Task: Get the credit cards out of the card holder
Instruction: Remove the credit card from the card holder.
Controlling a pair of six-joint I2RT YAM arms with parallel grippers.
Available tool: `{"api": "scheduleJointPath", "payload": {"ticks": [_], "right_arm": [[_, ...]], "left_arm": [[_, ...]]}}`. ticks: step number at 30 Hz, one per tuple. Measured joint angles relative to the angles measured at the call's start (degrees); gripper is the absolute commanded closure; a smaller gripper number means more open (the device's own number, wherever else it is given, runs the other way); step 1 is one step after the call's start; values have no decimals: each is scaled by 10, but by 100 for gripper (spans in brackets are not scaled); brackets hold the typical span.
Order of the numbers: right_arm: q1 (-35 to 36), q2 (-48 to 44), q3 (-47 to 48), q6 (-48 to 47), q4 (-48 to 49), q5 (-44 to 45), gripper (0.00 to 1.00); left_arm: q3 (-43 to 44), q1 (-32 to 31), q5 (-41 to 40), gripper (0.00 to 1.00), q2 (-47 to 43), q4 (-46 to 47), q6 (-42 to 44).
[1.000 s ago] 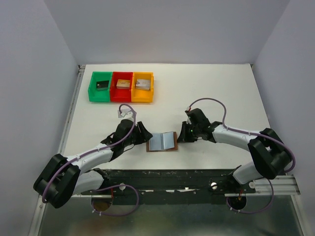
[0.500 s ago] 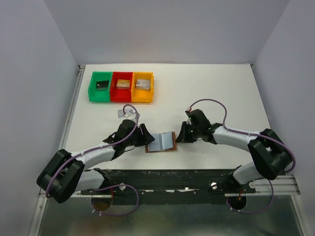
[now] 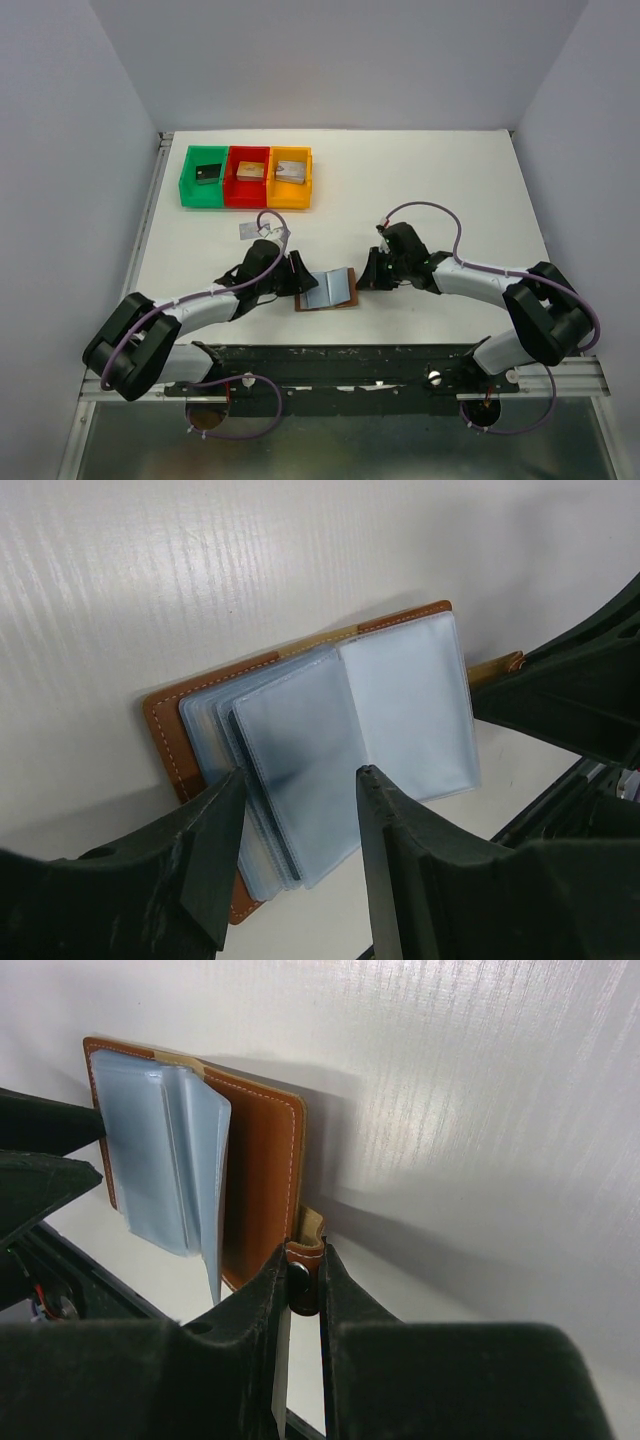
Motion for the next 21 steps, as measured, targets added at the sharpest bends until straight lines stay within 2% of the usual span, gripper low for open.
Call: {"api": "scheduleJointPath", "payload": {"ticks": [21], "right_arm": [[0,1,0,1,4,-11,100]], "left_arm": [[17,-8,14,44,14,-2,20]]}}
